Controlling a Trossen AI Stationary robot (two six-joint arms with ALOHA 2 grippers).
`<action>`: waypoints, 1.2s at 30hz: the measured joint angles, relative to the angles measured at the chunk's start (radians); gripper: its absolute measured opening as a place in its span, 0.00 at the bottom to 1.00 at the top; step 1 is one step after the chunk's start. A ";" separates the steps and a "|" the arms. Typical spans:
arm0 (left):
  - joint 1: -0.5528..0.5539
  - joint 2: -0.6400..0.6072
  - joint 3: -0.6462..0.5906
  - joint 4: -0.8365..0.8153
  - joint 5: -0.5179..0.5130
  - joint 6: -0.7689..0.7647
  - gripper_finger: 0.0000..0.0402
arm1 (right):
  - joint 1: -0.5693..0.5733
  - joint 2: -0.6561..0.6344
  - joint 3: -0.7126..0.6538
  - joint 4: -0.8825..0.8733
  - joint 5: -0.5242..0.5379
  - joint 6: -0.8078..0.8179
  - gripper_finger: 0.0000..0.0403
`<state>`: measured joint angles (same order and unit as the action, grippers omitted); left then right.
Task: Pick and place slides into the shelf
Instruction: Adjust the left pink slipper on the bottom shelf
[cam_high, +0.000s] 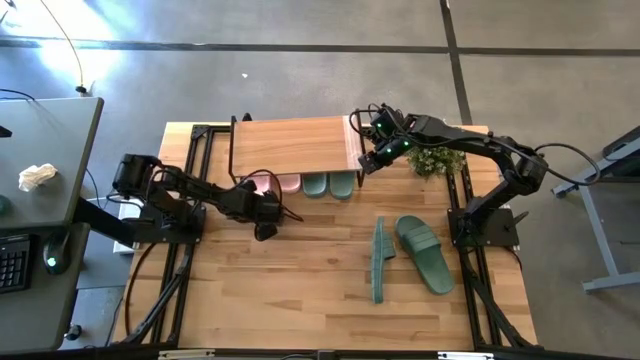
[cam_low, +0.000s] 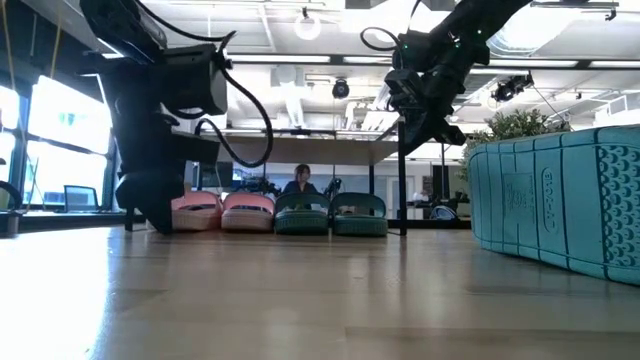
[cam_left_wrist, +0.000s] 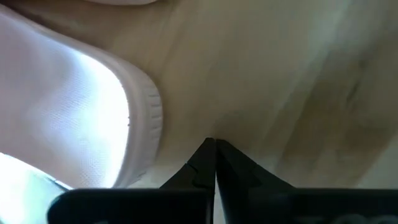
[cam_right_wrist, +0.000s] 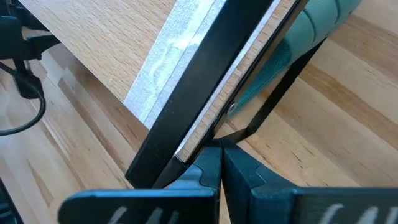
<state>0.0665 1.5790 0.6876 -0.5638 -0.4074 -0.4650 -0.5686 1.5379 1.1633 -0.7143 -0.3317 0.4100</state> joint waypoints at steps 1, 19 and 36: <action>0.000 -0.005 -0.001 0.004 0.004 0.007 0.00 | 0.000 0.000 0.000 0.000 0.000 -0.003 0.00; 0.001 -0.088 -0.002 -0.022 -0.095 0.091 0.00 | 0.000 0.000 0.000 0.013 0.008 -0.052 0.00; 0.071 -0.069 -0.002 -0.011 -0.107 0.102 0.00 | 0.000 0.000 0.000 0.013 -0.005 -0.053 0.00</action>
<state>0.1371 1.5104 0.6860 -0.5752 -0.5147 -0.3626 -0.5682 1.5379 1.1629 -0.7017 -0.3365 0.3569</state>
